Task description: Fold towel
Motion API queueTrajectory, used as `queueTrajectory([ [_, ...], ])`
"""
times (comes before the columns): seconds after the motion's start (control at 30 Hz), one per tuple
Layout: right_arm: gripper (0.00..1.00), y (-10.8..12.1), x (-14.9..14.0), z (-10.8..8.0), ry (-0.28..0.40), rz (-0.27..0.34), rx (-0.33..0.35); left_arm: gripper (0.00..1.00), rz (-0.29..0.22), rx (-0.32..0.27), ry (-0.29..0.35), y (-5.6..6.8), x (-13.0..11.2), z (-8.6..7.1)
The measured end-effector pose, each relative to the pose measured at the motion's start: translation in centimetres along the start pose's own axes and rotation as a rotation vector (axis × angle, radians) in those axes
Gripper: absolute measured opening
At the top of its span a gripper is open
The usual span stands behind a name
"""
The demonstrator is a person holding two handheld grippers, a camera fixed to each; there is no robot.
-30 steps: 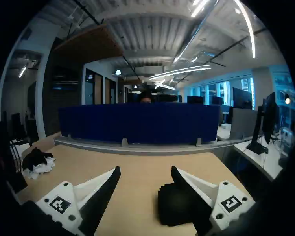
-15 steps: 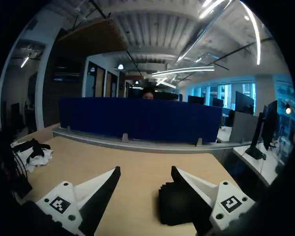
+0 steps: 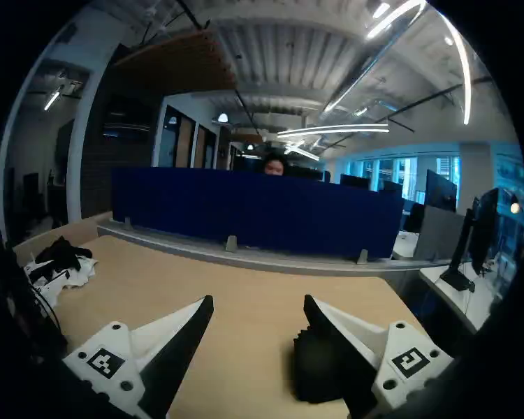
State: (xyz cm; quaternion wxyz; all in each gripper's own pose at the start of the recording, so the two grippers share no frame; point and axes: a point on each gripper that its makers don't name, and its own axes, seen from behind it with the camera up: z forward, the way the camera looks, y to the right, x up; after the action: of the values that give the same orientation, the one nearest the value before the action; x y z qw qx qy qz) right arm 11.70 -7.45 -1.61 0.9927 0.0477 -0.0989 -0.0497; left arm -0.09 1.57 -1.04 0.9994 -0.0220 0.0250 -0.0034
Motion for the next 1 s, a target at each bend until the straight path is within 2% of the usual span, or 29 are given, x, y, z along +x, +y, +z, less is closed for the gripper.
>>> queueTrajectory([
  [0.5, 1.00, 0.4, -0.7, 0.5, -0.003, -0.013, 0.000, 0.94, 0.050, -0.001, -0.018, 0.4, -3.0, -0.1],
  [1.0, 1.00, -0.1, -0.8, 1.1, -0.005, -0.009, 0.019, 0.94, -0.001, -0.004, -0.036, 0.1, -4.0, 0.0],
])
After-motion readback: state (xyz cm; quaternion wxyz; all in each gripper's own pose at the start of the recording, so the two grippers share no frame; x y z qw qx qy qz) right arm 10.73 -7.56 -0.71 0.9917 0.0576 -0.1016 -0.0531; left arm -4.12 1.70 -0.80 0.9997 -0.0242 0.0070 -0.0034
